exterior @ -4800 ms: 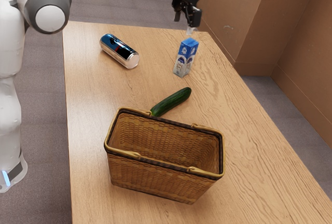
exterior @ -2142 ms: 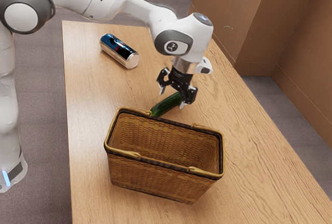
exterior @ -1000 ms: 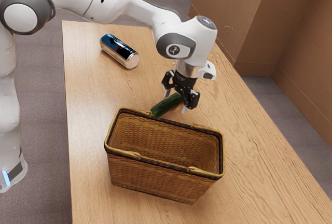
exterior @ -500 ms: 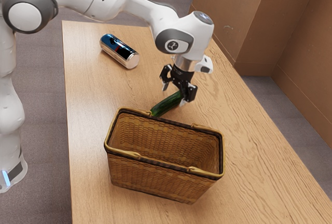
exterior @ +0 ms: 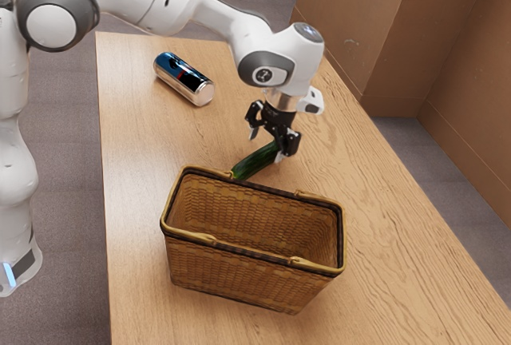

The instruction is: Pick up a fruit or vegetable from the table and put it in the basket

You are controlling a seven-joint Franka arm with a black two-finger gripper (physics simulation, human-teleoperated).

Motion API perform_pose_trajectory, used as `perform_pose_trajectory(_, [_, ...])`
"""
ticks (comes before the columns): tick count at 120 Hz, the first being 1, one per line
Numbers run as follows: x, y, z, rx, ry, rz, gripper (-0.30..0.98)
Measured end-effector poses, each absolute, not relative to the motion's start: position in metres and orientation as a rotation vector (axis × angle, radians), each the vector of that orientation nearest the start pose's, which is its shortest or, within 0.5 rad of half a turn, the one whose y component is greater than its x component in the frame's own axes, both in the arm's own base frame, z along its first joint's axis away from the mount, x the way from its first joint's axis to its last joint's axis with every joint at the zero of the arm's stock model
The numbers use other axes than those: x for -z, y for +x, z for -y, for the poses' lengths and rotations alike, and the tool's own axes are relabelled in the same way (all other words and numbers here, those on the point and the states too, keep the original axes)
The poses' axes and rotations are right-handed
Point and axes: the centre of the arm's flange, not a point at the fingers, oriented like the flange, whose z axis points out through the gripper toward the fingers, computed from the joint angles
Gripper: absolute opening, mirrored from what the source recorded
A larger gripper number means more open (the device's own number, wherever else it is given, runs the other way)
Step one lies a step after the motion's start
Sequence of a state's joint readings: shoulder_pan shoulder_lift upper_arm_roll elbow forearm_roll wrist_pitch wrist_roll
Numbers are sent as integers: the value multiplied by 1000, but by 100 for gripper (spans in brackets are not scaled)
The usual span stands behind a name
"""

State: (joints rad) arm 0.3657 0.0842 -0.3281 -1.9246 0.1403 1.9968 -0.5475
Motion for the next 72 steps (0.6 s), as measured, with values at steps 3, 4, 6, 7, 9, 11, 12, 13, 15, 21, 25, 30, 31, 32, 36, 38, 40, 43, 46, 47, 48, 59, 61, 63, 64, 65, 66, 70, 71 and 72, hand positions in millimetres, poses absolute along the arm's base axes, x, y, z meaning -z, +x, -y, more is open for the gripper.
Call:
perform_pose_trajectory(3, [-446,577,-36,26,-2937,798,69])
perform_pose_trajectory(4, [-446,577,-37,25,-2937,800,69])
perform_pose_trajectory(6, [-445,577,-38,25,-2937,802,69])
perform_pose_trajectory(7, [-444,577,-39,24,-2937,803,69])
perform_pose_trajectory(9, [-443,578,-39,23,-2937,804,69])
perform_pose_trajectory(11, [-443,578,-40,23,-2938,804,69])
perform_pose_trajectory(12, [-442,578,-40,23,-2938,804,69])
perform_pose_trajectory(13, [-442,578,-40,23,-2939,804,69])
perform_pose_trajectory(15, [-442,578,-40,23,-2940,803,69])
perform_pose_trajectory(21, [-439,579,-39,21,-2942,799,69])
perform_pose_trajectory(25, [-435,580,-39,17,-2944,796,69])
perform_pose_trajectory(30, [-432,581,-40,15,-2946,795,69])
perform_pose_trajectory(31, [-432,581,-40,15,-2946,796,69])
perform_pose_trajectory(32, [-431,581,-40,15,-2946,796,69])
perform_pose_trajectory(36, [-430,582,-41,17,-2947,797,69])
perform_pose_trajectory(38, [-429,582,-42,18,-2947,797,69])
perform_pose_trajectory(40, [-429,583,-42,20,-2948,797,69])
perform_pose_trajectory(43, [-428,583,-42,22,-2948,798,69])
perform_pose_trajectory(46, [-428,583,-43,25,-2949,797,69])
perform_pose_trajectory(47, [-428,584,-43,26,-2949,797,69])
perform_pose_trajectory(48, [-428,584,-43,27,-2949,796,69])
perform_pose_trajectory(59, [-427,585,-43,40,-2952,791,69])
perform_pose_trajectory(61, [-427,585,-43,42,-2952,791,69])
perform_pose_trajectory(63, [-426,585,-43,41,-2952,790,69])
perform_pose_trajectory(64, [-426,585,-43,41,-2953,789,69])
perform_pose_trajectory(65, [-426,585,-43,41,-2953,789,69])
perform_pose_trajectory(66, [-425,585,-43,41,-2953,789,69])
perform_pose_trajectory(70, [-425,585,-43,42,-2953,788,69])
perform_pose_trajectory(71, [-425,585,-43,42,-2953,787,69])
perform_pose_trajectory(72, [-425,585,-43,42,-2953,787,69])
